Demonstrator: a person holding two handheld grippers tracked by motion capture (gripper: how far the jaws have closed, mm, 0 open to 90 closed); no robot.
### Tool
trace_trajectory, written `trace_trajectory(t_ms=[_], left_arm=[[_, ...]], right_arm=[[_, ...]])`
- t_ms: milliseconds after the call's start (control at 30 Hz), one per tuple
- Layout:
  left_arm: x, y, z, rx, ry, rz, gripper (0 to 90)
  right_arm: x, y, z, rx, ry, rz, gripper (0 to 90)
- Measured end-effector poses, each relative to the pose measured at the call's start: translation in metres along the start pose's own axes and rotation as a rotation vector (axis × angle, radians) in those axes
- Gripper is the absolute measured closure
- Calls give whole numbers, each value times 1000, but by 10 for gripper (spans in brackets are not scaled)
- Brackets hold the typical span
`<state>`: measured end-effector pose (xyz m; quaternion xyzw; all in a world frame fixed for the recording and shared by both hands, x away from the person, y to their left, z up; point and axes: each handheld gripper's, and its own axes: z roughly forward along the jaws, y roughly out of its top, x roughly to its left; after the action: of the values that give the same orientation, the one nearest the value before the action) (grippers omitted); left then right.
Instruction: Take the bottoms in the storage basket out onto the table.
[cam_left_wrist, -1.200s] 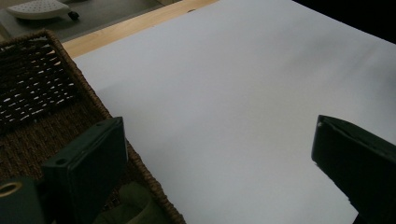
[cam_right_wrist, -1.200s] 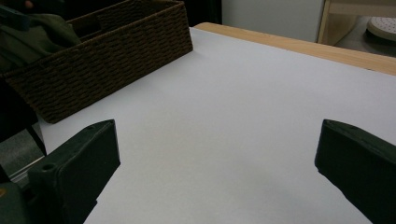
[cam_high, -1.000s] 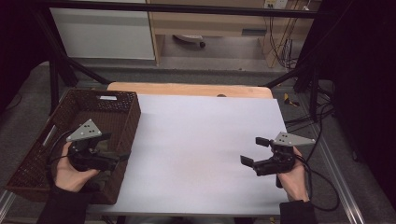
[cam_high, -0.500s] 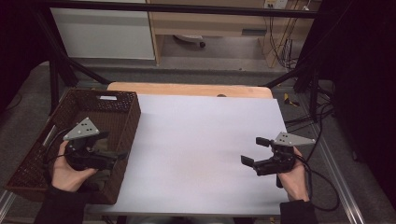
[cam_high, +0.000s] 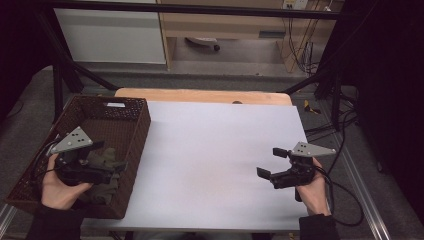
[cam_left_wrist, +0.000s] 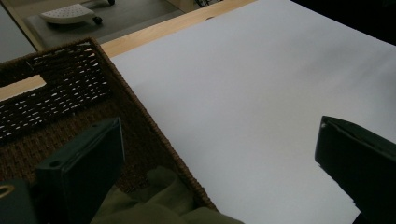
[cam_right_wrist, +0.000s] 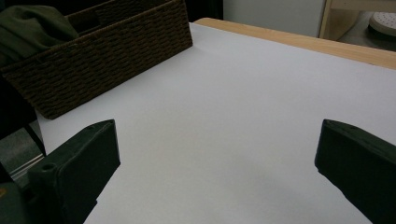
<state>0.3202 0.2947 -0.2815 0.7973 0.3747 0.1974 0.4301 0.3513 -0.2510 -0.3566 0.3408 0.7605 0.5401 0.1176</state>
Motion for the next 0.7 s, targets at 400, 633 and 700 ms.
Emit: trace_trajectory(t_ms=[400,633,700], left_arm=[[6,-13,-15,11,37,-26,0],[5,-26,-17,41,57,-31,0],[4,-29,-17,52,71,-33,0]], right_arm=[[-2,-2,-2,-3,4,8,6],[-2,-2,-1,5,3,12,6],[-3,-3,0,11,5,9,6]])
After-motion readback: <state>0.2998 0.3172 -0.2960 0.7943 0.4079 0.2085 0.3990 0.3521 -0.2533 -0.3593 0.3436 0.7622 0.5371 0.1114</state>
